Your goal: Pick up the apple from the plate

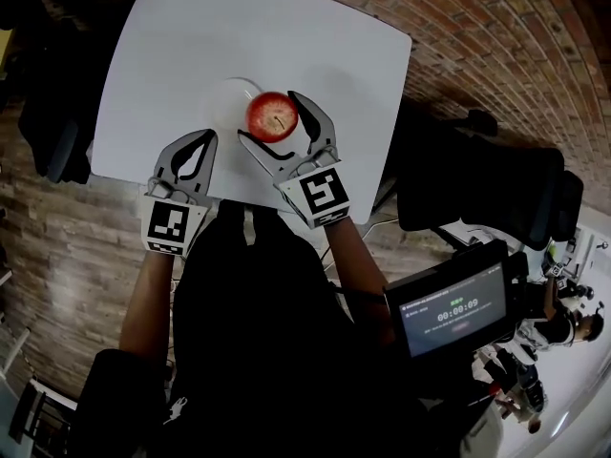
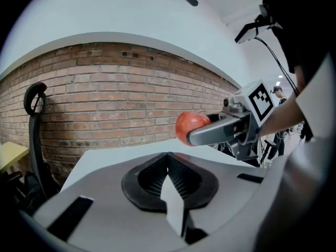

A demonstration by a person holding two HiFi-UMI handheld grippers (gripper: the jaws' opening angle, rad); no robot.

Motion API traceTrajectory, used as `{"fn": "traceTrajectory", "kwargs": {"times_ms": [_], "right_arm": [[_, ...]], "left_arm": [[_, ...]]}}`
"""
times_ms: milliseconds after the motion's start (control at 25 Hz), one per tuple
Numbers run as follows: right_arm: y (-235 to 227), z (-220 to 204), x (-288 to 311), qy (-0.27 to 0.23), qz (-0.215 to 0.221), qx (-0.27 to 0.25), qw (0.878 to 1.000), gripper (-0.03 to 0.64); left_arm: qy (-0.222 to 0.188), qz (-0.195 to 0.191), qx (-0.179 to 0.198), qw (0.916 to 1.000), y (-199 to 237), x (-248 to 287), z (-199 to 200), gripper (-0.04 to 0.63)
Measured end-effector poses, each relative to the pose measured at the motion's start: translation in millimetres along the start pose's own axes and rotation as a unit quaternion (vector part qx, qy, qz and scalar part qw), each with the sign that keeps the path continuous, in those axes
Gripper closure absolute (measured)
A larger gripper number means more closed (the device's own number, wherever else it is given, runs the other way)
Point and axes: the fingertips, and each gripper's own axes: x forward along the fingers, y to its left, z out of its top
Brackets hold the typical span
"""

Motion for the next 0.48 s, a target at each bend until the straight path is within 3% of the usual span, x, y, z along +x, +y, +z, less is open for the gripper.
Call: {"fn": "traceTrajectory", "kwargs": {"times_ms": [480], "right_arm": [[-10,43,-43,-0.053,-0.032,0.009,0.998,0.213]], "left_arm": [[-0.033,-0.017,0.031,0.9988,-26,0,45,0.588]]}}
